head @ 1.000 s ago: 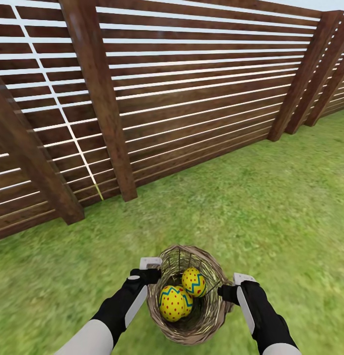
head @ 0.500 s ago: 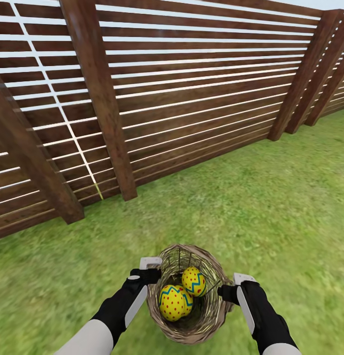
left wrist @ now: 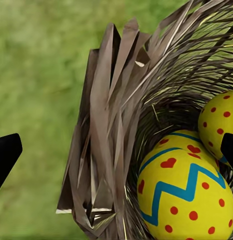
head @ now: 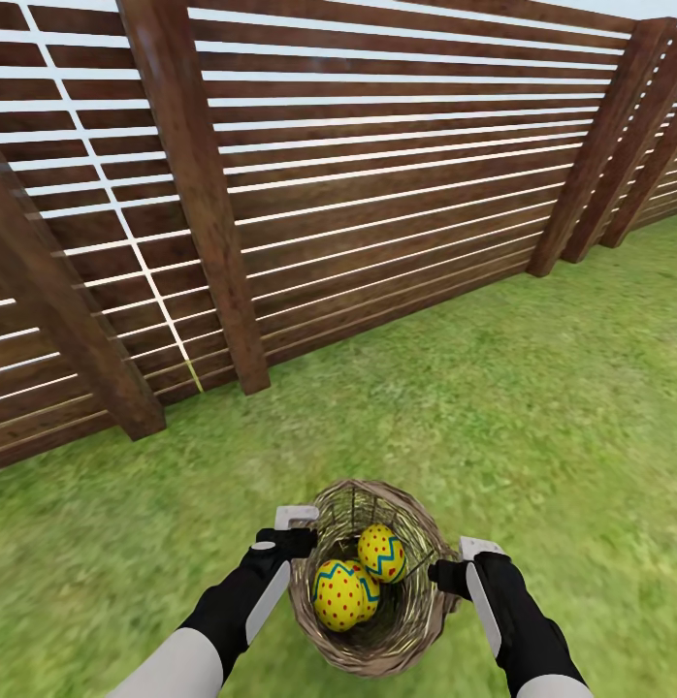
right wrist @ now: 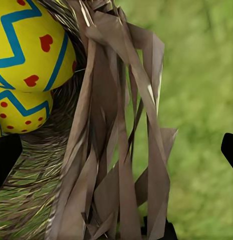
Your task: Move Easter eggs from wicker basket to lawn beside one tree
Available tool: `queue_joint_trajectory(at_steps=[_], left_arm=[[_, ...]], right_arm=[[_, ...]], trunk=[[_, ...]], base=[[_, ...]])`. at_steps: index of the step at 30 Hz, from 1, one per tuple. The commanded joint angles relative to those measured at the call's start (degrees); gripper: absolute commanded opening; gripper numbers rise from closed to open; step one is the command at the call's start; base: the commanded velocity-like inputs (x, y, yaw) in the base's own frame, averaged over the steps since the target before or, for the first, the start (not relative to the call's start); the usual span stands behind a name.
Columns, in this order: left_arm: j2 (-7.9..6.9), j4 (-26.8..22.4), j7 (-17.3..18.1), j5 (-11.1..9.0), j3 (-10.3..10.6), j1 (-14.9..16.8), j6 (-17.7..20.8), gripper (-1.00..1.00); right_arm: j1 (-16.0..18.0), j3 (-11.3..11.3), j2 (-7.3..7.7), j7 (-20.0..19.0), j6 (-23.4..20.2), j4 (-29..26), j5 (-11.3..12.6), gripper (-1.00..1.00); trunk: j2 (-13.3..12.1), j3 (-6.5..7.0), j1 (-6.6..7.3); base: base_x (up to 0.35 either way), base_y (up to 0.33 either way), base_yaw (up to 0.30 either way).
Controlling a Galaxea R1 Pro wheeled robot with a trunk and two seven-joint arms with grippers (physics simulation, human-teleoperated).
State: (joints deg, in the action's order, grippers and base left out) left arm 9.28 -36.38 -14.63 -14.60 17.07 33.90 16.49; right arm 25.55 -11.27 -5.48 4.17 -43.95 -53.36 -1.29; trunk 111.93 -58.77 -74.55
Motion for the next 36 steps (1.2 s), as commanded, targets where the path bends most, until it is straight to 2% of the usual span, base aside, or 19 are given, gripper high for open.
queue_joint_trajectory(at_steps=[1, 10, 11, 28, 29, 36], left_arm=[[-0.05, -0.10, -0.54, -0.60, 0.33, 0.03, 0.21, 1.00], [-0.06, -0.10, -0.55, -0.60, 0.33, 0.03, 0.21, 1.00], [-0.05, -0.10, -0.56, -0.60, 0.33, 0.03, 0.21, 1.00], [-0.05, -0.10, -0.51, -0.65, 0.33, 0.03, 0.21, 1.00], [-0.05, -0.10, -0.51, -0.68, 0.33, 0.03, 0.21, -1.00], [-0.05, -0.16, -0.55, -0.69, 0.26, 0.03, 0.21, -1.00]], right_arm=[[0.03, -0.14, -0.06, 0.05, -0.26, -0.07, -0.11, 1.00], [0.03, -0.14, -0.06, 0.05, -0.26, -0.08, -0.11, 1.00], [0.03, -0.15, -0.06, 0.05, -0.26, -0.08, -0.11, -1.00], [0.03, -0.15, -0.06, 0.05, -0.26, -0.08, -0.11, -1.00], [0.03, -0.15, -0.06, 0.05, -0.26, -0.08, -0.11, -1.00], [0.03, -0.15, -0.06, 0.05, -0.26, -0.08, -0.11, -1.00]], trunk=[[0.02, -0.04, 0.01], [0.02, -0.04, 0.01], [0.02, -0.04, 0.01], [0.02, -0.04, 0.01], [0.02, -0.04, 0.01], [0.02, -0.04, 0.01]], base=[[0.000, 0.000, 0.000], [0.000, 0.000, 0.000], [0.000, 0.000, 0.000], [0.000, 0.000, 0.000], [0.000, 0.000, 0.000], [0.000, 0.000, 0.000]])
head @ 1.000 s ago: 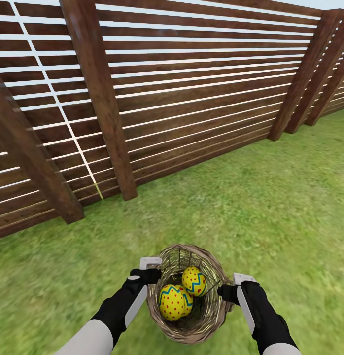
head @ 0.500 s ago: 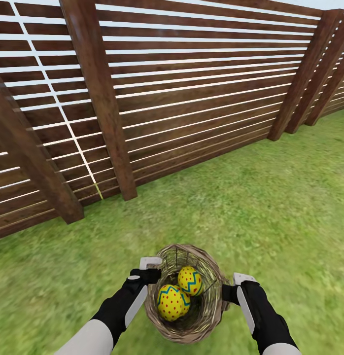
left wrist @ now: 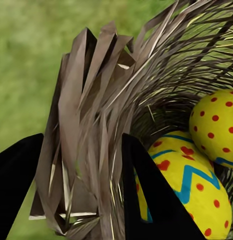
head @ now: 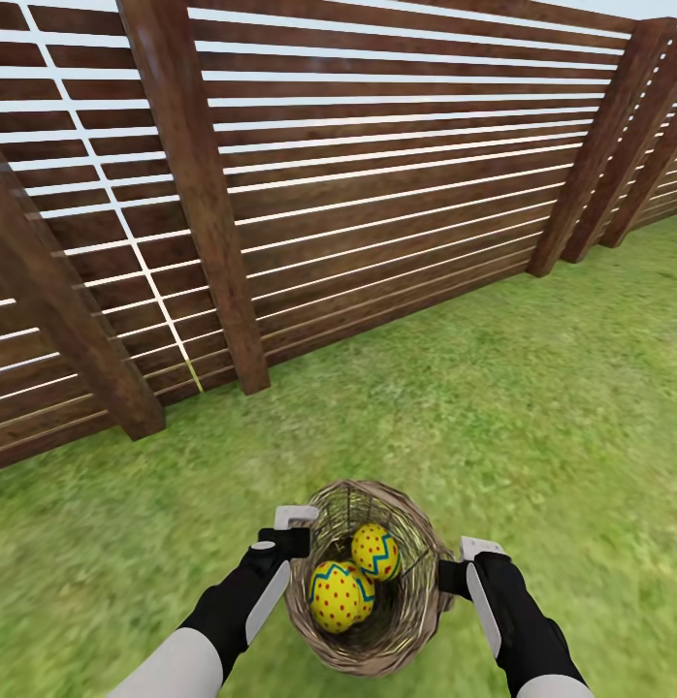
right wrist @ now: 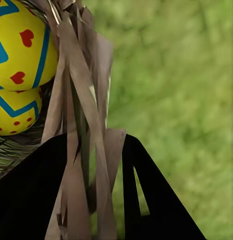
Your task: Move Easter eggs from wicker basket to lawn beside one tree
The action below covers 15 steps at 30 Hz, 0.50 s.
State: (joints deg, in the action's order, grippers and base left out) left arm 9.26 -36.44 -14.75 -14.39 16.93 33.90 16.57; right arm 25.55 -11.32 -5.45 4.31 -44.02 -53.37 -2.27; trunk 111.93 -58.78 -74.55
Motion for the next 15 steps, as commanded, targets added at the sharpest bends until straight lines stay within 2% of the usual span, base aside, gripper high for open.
queue_joint_trajectory(at_steps=[1, 8, 15], left_arm=[[-0.03, -0.11, -0.44, -0.89, 0.39, 0.03, 0.13, -1.00], [-0.07, -0.12, -0.37, -0.90, 0.38, 0.03, 0.21, -1.00], [-0.04, -0.12, -0.28, -0.98, 0.38, 0.03, 0.29, -1.00]], right_arm=[[0.03, -0.10, -0.09, -0.09, -0.19, -0.06, 0.86, -1.00], [0.03, -0.08, -0.09, -0.07, -0.19, -0.06, 0.86, -1.00], [0.03, -0.05, -0.07, -0.09, -0.19, -0.06, 0.86, -1.00]], trunk=[[0.02, -0.04, 0.01], [0.02, -0.04, 0.01], [-1.58, 0.68, 0.89]], base=[[0.000, 0.000, 0.000], [0.000, 0.000, 0.000], [0.000, 0.000, 0.000]])
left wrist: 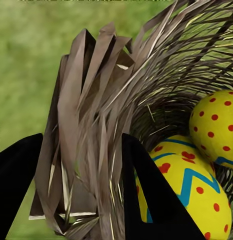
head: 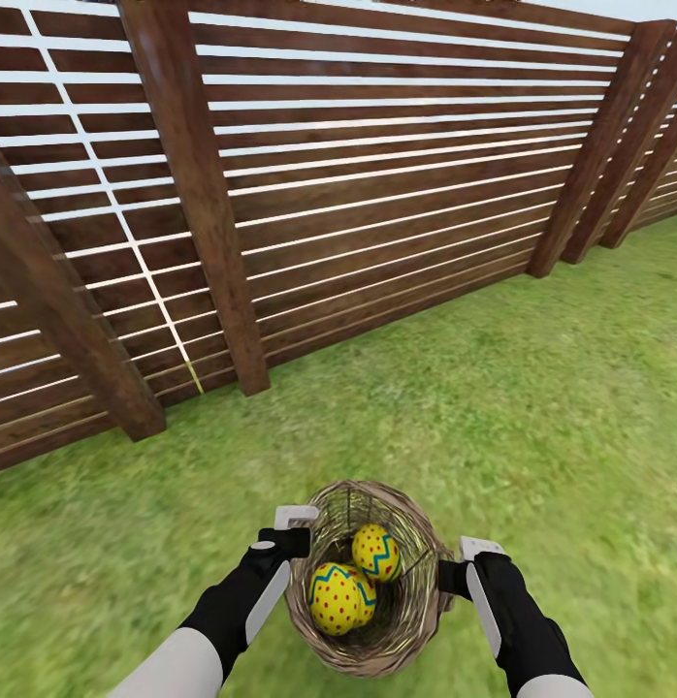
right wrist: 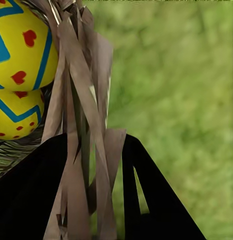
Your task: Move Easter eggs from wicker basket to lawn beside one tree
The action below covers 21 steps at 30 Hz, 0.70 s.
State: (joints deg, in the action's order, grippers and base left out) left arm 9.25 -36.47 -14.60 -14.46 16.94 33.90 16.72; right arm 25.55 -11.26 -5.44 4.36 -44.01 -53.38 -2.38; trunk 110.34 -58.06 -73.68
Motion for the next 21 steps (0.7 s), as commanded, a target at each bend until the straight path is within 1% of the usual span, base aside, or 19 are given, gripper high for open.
queue_joint_trajectory(at_steps=[1, 2, 4, 21], left_arm=[[-0.05, -0.09, -0.43, -0.92, 0.38, 0.03, 0.15, -1.00], [-0.04, -0.09, -0.43, -0.92, 0.38, 0.03, 0.11, -1.00], [-0.03, -0.09, -0.43, -0.92, 0.38, 0.03, 0.09, -1.00], [-0.02, -0.10, -0.43, -0.92, 0.38, 0.03, 0.15, -1.00]], right_arm=[[0.03, -0.13, -0.09, -0.13, -0.20, -0.06, 0.97, -1.00], [0.03, -0.15, -0.09, -0.12, -0.20, -0.06, 0.97, -1.00], [0.03, -0.09, -0.09, -0.11, -0.20, -0.06, 0.97, -1.00], [0.03, -0.16, -0.08, -0.09, -0.55, -0.06, 0.97, -1.00]], trunk=[[-0.40, 0.14, 0.23], [-0.80, 0.32, 0.45], [-0.80, 0.32, 0.45], [-7.61, 3.37, 4.19]], base=[[0.000, 0.000, 0.000], [0.000, 0.000, 0.000], [0.000, 0.000, 0.000], [0.000, 0.000, 0.000]])
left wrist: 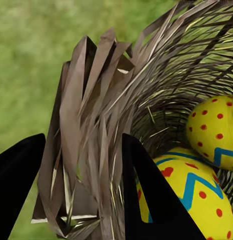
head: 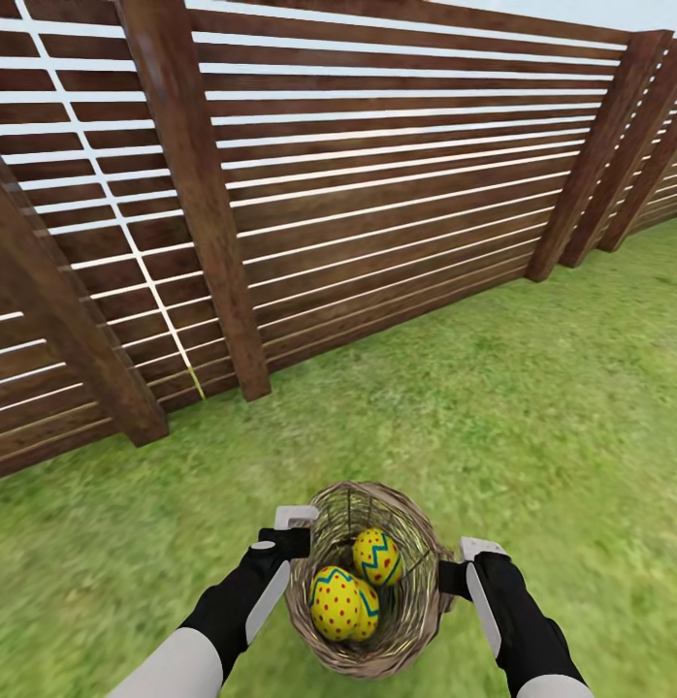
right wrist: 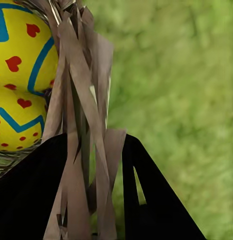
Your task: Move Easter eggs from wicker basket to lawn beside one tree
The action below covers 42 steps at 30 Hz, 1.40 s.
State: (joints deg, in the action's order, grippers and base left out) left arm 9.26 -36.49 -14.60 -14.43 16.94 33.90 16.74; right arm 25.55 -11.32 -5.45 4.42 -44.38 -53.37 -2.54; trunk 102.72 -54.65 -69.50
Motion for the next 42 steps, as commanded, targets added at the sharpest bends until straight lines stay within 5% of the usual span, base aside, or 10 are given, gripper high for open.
queue_joint_trajectory(at_steps=[1, 17, 42], left_arm=[[-0.03, -0.08, -0.43, -0.96, 0.38, 0.02, 0.14, -1.00], [-0.03, -0.16, -0.43, -0.96, 0.47, 0.02, 0.15, -1.00], [-0.03, -0.34, -0.43, -0.96, 0.47, 0.02, 0.05, -1.00]], right_arm=[[0.03, -0.10, -0.08, -0.14, -0.18, -0.06, 1.13, -1.00], [0.03, -0.02, -0.09, -0.12, -0.20, -0.06, 1.06, -1.00], [0.03, -0.02, -0.09, -0.03, -0.27, -0.06, 0.79, -1.00]], trunk=[[-0.39, 0.14, 0.23], [-6.81, 2.64, 3.75], [-6.81, 2.48, 3.75]], base=[[0.000, 0.000, 0.000], [0.000, 0.000, 0.186], [0.000, 0.000, 0.257]])
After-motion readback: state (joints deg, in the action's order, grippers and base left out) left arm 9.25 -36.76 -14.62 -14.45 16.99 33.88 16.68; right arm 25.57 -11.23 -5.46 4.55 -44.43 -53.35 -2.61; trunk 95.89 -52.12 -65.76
